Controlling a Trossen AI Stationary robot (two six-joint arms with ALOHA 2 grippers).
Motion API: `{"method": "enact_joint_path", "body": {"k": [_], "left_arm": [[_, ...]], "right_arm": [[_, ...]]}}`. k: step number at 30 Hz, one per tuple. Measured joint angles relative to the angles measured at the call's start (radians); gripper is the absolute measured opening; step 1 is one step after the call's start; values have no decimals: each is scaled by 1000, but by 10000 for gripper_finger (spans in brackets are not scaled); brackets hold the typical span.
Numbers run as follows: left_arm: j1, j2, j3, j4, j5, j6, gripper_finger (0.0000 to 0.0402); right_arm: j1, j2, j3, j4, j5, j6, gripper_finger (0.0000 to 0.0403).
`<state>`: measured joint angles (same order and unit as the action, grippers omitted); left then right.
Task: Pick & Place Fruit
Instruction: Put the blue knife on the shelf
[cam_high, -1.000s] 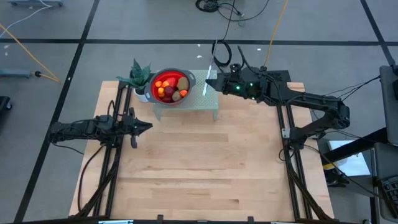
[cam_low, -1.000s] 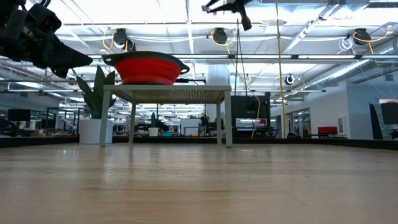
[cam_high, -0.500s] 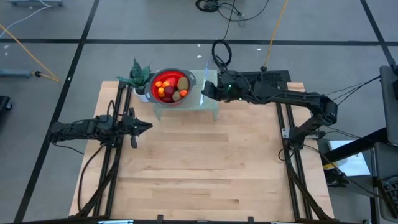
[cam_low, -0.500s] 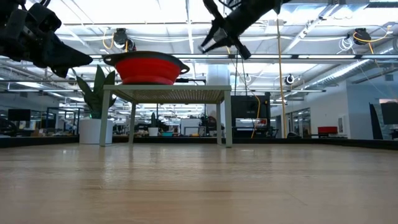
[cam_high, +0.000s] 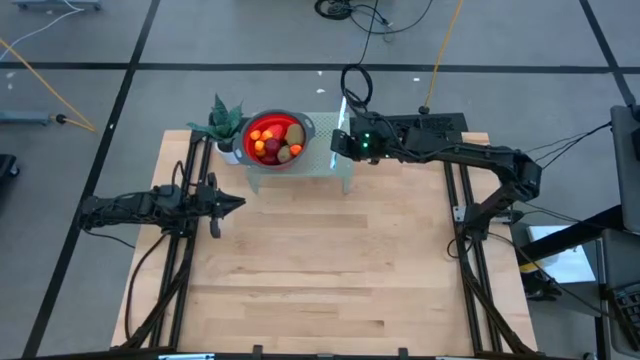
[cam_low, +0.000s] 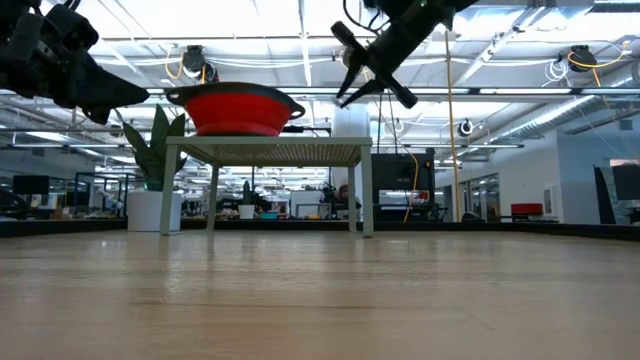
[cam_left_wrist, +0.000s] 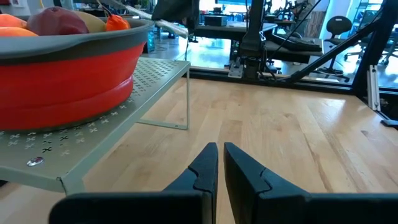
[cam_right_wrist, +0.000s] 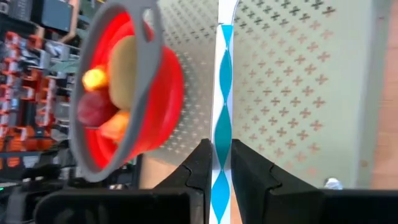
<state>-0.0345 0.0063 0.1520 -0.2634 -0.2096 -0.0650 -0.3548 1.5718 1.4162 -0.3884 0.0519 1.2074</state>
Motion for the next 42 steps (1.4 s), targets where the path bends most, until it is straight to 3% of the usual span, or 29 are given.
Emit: {"method": "enact_joint_path", "body": {"k": [9, 42], "left_arm": [[0, 0, 0, 0, 0, -1, 26], [0, 0, 0, 8, -2, 2, 26]], "right_arm": [[0, 85, -1, 29, -33, -16, 36], [-72, 106, -2, 48, -108, -98, 36]]}}
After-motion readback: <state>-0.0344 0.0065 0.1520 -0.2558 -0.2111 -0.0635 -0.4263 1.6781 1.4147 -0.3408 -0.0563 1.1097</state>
